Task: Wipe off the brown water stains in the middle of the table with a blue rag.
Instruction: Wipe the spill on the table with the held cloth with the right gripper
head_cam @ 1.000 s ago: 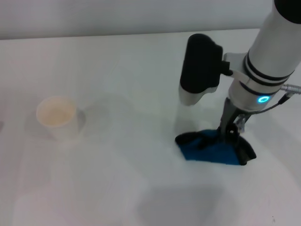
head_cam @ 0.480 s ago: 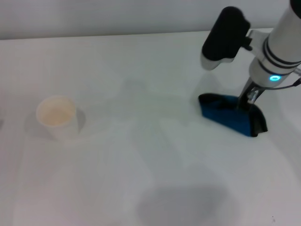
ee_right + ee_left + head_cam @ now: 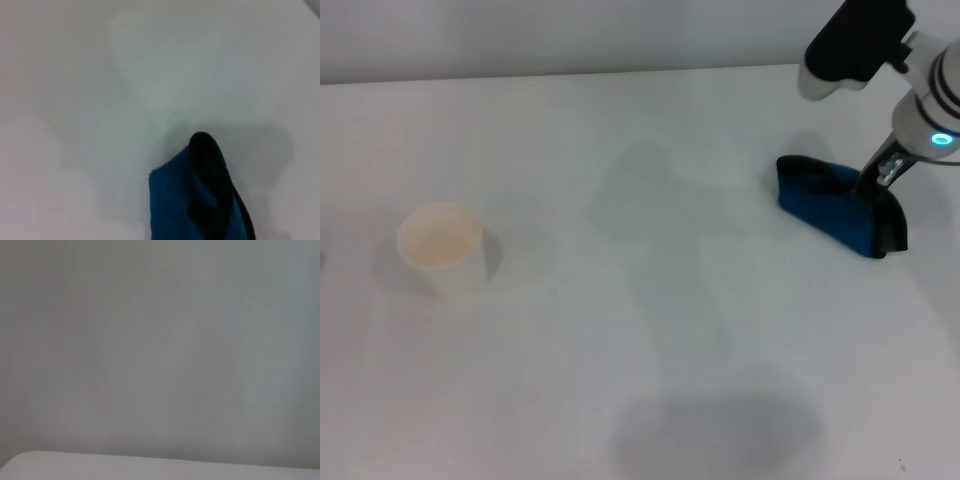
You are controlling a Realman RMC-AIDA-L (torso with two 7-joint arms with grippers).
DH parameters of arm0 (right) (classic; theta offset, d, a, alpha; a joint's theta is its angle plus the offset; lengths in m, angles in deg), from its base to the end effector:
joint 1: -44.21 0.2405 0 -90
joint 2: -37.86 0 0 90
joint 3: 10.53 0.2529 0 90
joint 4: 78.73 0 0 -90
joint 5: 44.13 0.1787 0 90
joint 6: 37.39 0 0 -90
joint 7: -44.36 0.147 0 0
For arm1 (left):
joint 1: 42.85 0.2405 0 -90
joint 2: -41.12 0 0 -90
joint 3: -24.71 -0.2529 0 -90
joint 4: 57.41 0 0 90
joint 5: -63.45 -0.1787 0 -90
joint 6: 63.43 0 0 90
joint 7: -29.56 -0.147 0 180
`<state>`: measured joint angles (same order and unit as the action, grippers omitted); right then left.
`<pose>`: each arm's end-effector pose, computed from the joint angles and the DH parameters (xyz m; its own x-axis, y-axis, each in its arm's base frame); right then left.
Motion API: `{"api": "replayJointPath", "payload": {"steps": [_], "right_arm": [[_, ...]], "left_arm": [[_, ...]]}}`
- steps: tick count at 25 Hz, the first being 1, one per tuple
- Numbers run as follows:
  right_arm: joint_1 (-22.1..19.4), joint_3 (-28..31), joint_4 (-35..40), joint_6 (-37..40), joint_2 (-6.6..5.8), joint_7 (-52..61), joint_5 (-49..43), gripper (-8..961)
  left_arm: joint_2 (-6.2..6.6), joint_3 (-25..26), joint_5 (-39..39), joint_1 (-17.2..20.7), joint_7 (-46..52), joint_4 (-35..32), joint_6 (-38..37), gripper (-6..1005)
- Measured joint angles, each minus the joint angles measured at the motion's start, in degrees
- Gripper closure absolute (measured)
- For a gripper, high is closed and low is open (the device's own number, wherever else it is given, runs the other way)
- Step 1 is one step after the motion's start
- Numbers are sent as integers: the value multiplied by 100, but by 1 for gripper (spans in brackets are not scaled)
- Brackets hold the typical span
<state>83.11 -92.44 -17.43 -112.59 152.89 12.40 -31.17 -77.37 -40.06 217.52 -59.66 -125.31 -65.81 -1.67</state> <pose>0.2532 0.3667 0.0253 0.6250 -0.6970 0.3514 -0.3225 -0.6406 -0.6969 -0.3646 0.2785 0.0226 0.6597 0.1377 0.7388 0.7508 -0.0780 -0.6559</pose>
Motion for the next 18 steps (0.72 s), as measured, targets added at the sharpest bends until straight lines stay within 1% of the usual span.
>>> {"api": "replayJointPath", "payload": {"steps": [5,18], "right_arm": [[-16,268,-27,116,7,-4,-238,828],[-142,255,-1,60,38,-17,-175,828]], "left_arm": [[1,0,5,-34,-5,-4,-12,123],[7,9,27,-81,-16,-13,-16,124]]}}
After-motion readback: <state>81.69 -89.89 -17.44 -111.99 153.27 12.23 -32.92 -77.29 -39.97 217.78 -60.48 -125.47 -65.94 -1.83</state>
